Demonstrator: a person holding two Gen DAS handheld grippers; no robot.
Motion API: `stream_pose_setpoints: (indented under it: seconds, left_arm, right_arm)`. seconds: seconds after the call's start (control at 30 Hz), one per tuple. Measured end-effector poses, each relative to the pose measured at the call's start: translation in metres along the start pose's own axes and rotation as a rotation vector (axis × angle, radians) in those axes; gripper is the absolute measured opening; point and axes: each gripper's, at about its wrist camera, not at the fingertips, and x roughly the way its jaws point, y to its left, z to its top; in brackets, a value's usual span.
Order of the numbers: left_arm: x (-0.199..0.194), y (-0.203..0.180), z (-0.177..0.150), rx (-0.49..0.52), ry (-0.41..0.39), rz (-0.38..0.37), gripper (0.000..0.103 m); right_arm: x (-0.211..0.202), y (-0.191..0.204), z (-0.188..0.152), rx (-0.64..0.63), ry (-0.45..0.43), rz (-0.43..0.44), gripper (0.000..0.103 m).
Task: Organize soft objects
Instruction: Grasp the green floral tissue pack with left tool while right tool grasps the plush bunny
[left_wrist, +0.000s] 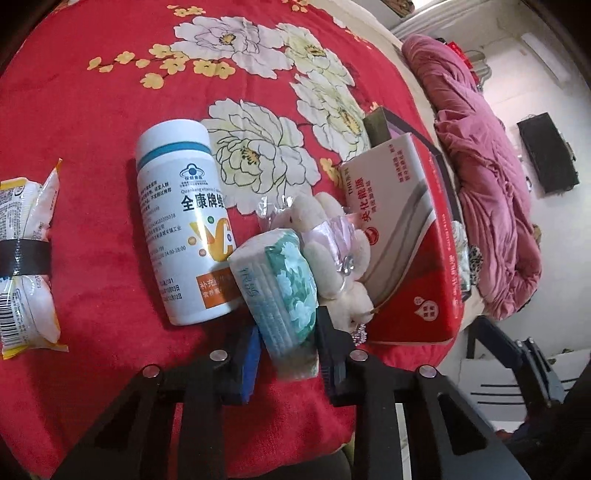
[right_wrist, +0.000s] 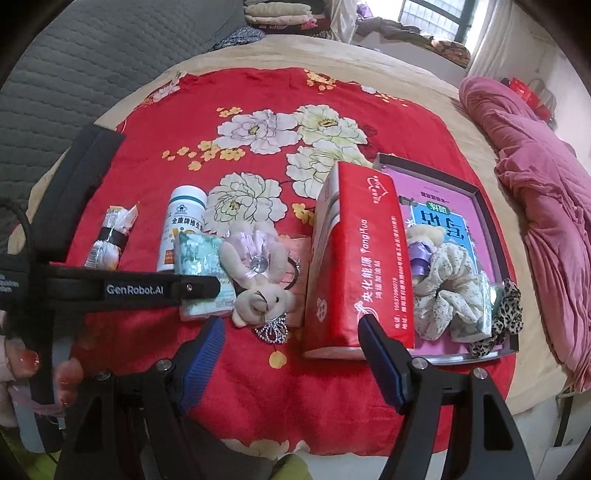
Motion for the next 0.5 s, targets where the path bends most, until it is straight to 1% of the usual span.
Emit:
stream_pose_setpoints:
  seconds: [0.1,0.2,0.43,0.5]
  left_arm:
    - [-0.004,0.002,0.000,-0.004,0.001,-0.025,0.026]
    - [-0.020,0.005,-0.001,-0.024,-0.025,-0.051,0.026]
    - [-0.074,0.013,0.006,-0.016,-0.116,-0.040,0.025]
    - [-0.084,0.018,0.010,-0.019,-0.132,-0.041,0.025]
  right_arm:
    - [0.006,0.009,0.003,-0.037,0.012,-0.005,0.074]
    - [0.012,0.016,0.007,-0.064,0.022,-0.005,0.074]
    - [0.037,0.040,0.021,-0.150,0.068,-0.010,0.074]
    - [0.049,0.048,0.025,-0.171,0.083,-0.030,0.074]
